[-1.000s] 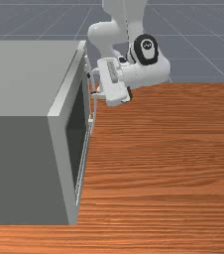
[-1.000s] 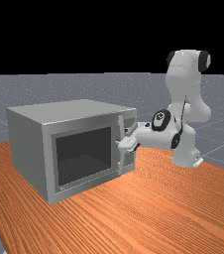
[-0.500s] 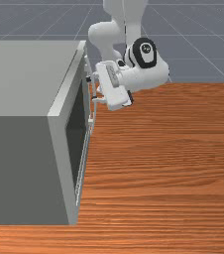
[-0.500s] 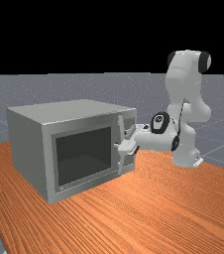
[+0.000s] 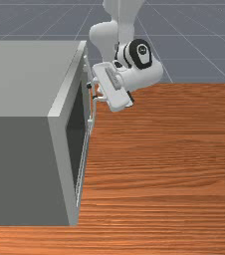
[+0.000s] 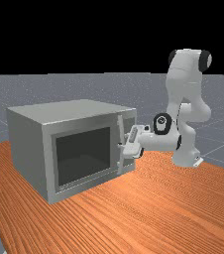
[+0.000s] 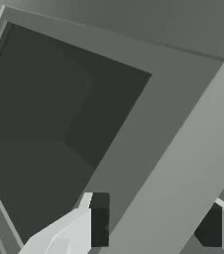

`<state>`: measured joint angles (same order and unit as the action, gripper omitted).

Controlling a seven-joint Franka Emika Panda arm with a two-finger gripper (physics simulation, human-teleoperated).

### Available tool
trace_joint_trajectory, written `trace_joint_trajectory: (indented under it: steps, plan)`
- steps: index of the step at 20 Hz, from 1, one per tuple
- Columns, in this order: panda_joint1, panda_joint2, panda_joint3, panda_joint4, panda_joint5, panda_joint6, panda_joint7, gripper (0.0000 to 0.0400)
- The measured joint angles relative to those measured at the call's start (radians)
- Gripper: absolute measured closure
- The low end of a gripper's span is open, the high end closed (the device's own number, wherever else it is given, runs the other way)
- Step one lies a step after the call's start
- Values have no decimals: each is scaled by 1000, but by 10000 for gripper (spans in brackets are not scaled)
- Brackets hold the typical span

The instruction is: Open the microwave

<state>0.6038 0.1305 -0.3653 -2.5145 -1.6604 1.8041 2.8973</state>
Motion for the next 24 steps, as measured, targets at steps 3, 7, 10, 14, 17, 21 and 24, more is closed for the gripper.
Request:
trace_joint_trajectory:
  steps: [3, 7, 10, 14, 17, 21, 24]
  plan:
    - [3, -13, -43, 4, -44, 22, 0, 272]
    - [45, -30, -93, -19, -105, 50, 0, 282]
    - [81, -45, -133, -36, -166, 81, 0, 291]
    - [142, -72, -196, -69, -260, 107, 0, 318]
    - [176, -96, -242, -90, -331, 142, 0, 292]
    - [220, -127, -291, -101, -396, 172, 0, 311]
    - [246, -153, -335, -120, -452, 204, 0, 277]
